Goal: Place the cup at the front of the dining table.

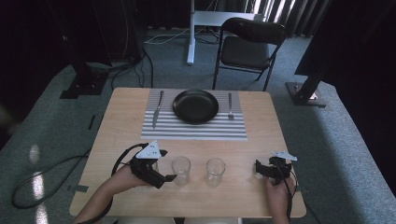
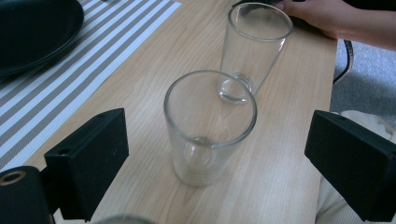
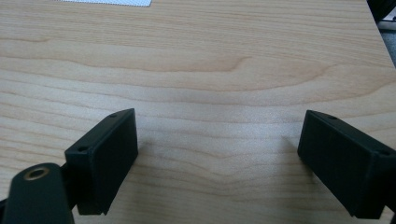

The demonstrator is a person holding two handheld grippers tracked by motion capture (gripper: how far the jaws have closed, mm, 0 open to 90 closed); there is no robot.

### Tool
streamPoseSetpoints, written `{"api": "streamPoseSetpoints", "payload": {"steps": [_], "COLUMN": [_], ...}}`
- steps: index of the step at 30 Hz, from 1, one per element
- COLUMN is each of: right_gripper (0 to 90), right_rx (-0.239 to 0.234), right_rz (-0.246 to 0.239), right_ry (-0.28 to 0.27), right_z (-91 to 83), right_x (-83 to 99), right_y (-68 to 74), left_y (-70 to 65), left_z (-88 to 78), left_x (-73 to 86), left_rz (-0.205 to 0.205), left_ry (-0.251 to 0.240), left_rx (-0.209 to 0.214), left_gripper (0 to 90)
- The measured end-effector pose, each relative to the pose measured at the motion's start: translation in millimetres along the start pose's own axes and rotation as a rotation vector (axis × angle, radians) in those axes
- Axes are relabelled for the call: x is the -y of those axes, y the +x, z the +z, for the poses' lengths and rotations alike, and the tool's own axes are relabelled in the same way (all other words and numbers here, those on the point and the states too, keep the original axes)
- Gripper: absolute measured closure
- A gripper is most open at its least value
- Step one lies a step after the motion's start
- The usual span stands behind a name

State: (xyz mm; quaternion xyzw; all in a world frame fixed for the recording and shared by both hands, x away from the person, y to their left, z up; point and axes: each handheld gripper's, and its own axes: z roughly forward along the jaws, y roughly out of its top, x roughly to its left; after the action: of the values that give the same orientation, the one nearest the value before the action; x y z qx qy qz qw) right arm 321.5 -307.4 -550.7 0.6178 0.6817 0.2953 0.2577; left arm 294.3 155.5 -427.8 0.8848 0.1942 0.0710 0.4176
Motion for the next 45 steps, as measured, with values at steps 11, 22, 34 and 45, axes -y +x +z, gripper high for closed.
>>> {"api": "streamPoseSetpoints", "payload": {"steps": [11,22,34,45], "right_gripper": [11.6,11.6,11.6,11.6], "right_rx": [0.000,0.000,0.000,0.000], "right_rz": [0.000,0.000,0.000,0.000], "right_ry": [0.000,0.000,0.000,0.000], "right_z": [0.0,0.0,0.0,0.0], "right_x": [0.0,0.0,0.0,0.0], "right_y": [0.0,0.0,0.0,0.0], "left_y": [-5.9,-10.3,-20.7,-31.2], "left_z": [21.1,44.2,72.6,93.4], "left_x": [-21.7,-40.7,-59.7,-75.7], "left_rz": [0.022,0.049,0.083,0.114], "left_ry": [0.013,0.062,0.123,0.154], "left_rx": [0.023,0.046,0.064,0.082], "left_gripper": [6.6,6.6,6.6,6.6]}}
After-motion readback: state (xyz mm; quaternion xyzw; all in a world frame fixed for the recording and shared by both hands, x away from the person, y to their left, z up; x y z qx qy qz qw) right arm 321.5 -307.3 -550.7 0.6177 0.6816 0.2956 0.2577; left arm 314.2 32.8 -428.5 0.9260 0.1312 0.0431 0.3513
